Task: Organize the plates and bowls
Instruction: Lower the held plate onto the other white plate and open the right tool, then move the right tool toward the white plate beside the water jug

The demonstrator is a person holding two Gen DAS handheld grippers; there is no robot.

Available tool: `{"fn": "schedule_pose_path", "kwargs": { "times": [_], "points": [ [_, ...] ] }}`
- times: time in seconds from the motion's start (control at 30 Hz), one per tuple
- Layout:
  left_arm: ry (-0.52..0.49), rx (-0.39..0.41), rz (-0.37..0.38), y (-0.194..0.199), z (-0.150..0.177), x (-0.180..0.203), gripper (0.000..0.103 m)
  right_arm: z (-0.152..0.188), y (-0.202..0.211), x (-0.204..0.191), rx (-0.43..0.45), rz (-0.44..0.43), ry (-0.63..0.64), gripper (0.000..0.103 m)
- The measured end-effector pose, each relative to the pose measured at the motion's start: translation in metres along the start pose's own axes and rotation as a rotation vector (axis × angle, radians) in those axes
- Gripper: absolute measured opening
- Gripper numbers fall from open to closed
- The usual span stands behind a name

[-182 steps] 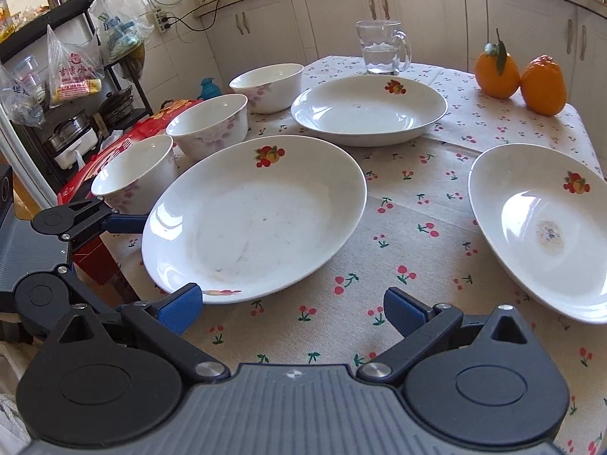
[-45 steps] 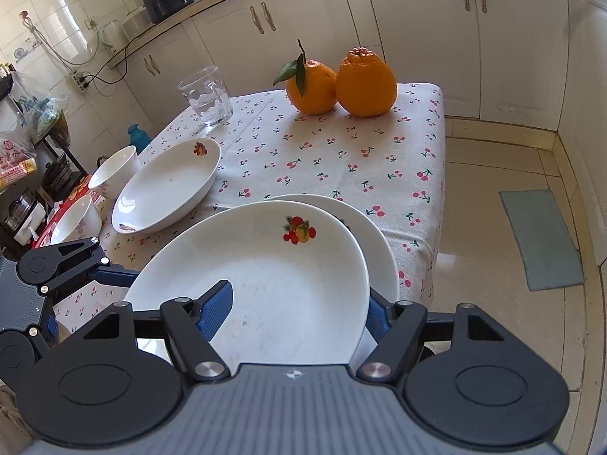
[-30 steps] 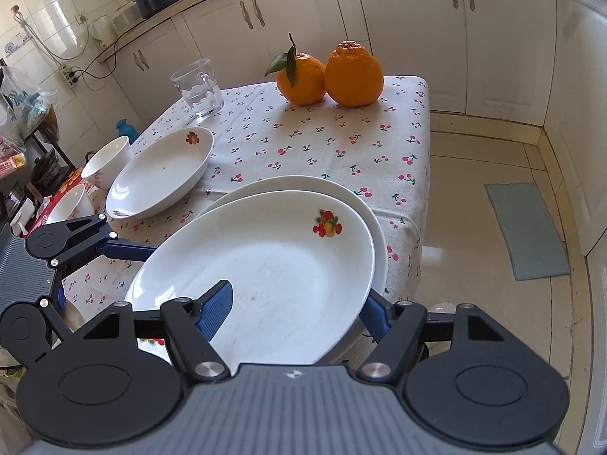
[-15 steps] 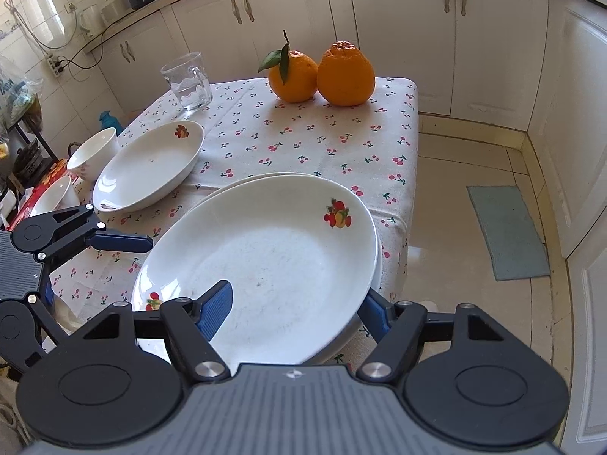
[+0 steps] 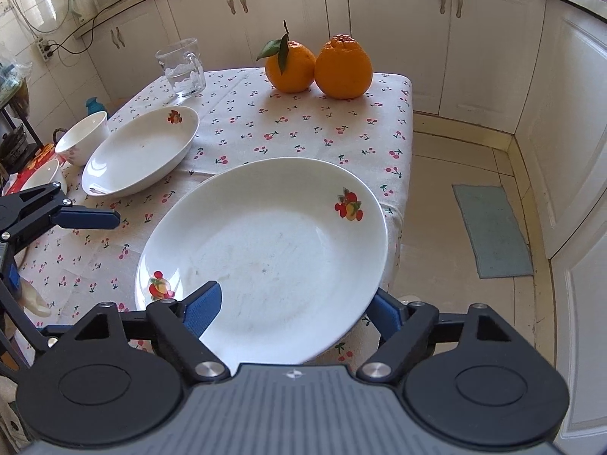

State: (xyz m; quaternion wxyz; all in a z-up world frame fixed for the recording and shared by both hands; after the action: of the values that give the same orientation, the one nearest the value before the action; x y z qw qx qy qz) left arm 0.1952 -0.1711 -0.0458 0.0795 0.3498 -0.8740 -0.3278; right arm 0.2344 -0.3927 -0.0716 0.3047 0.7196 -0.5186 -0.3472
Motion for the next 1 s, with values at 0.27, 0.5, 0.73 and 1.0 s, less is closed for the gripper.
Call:
{"fn": "schedule_pose_path", "kwargs": {
  "times": [0.27,0.5,0.73,1.0],
  "points": [
    [0.065,0.048,-0.053,0.025,0.010,-0.008,0.096,0.009,0.006,-0.010,0.001,0.042,0.019,0.094],
    [0.129,0.054,-0.160,0.045,0.026,-0.020,0.098,0.008,0.033,-0.047,0.090,0.043,0.099,0.103],
    [0.249,0.014,-0.303,0.051,0.051,-0.045,0.098,0.003,0.042,-0.083,0.186,-0.012,0.127,0.103],
    [0.332,-0.009,-0.401,0.040,0.063,-0.069,0.098,-0.016,0.025,-0.115,0.161,-0.032,0.173,0.103]
  ]
}}
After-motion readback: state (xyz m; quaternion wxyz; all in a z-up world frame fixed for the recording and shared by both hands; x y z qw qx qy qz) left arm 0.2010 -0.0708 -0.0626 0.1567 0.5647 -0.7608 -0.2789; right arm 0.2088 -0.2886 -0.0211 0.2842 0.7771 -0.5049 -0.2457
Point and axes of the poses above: each gripper's, at about its wrist camera, not at the fingertips, and y roughly against the way its jaws point, x to its right, z to its underside, the point moved 1 cm from there along -y, roughly the way its jaws point, and after that the axes turned 5 degrees about -y, right-handed, at the moved point
